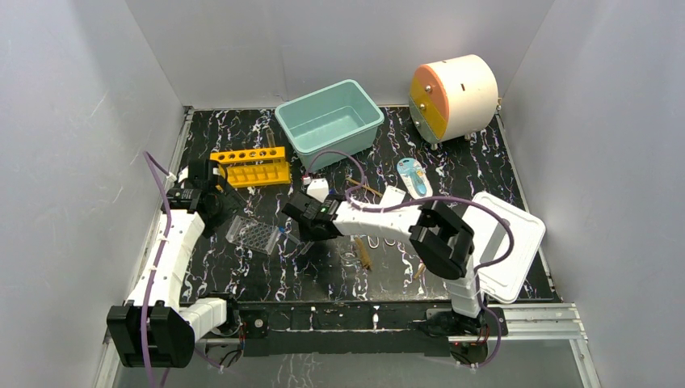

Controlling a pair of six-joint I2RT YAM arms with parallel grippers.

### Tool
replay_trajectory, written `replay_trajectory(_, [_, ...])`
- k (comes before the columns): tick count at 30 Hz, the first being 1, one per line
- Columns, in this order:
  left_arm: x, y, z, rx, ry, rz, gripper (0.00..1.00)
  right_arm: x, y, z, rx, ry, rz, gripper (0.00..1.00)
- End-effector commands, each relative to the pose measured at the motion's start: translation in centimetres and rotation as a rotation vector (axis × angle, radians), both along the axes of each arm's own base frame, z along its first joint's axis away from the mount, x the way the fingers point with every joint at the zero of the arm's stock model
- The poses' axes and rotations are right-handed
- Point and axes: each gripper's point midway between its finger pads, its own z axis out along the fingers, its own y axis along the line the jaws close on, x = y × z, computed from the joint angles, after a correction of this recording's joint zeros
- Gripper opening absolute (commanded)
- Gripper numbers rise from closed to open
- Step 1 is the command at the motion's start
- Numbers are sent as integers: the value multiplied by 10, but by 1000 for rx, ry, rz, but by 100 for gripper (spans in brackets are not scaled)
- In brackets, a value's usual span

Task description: Organize the chemistry lab equipment

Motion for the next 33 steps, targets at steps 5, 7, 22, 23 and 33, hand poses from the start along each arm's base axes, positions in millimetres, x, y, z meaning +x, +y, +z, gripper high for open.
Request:
replay_trajectory(5, [-11, 4, -1, 14, 23, 21, 79, 0, 16, -6, -20, -7, -52, 58])
replay_trajectory(7, [-10, 3, -1, 12, 22, 20, 79, 1, 15, -9, -26, -7, -56, 58])
replay_trajectory(22, [-6, 1, 5, -1, 3, 17, 79, -3, 20, -27, -76, 33, -7, 39])
replay_trajectory(23, [-5, 0, 5, -6, 1, 15, 79, -4, 20, -27, -76, 34, -1, 38])
replay_trajectory(33, [2, -19, 7, -95, -30, -45, 79, -8, 16, -29, -100, 31, 109, 23])
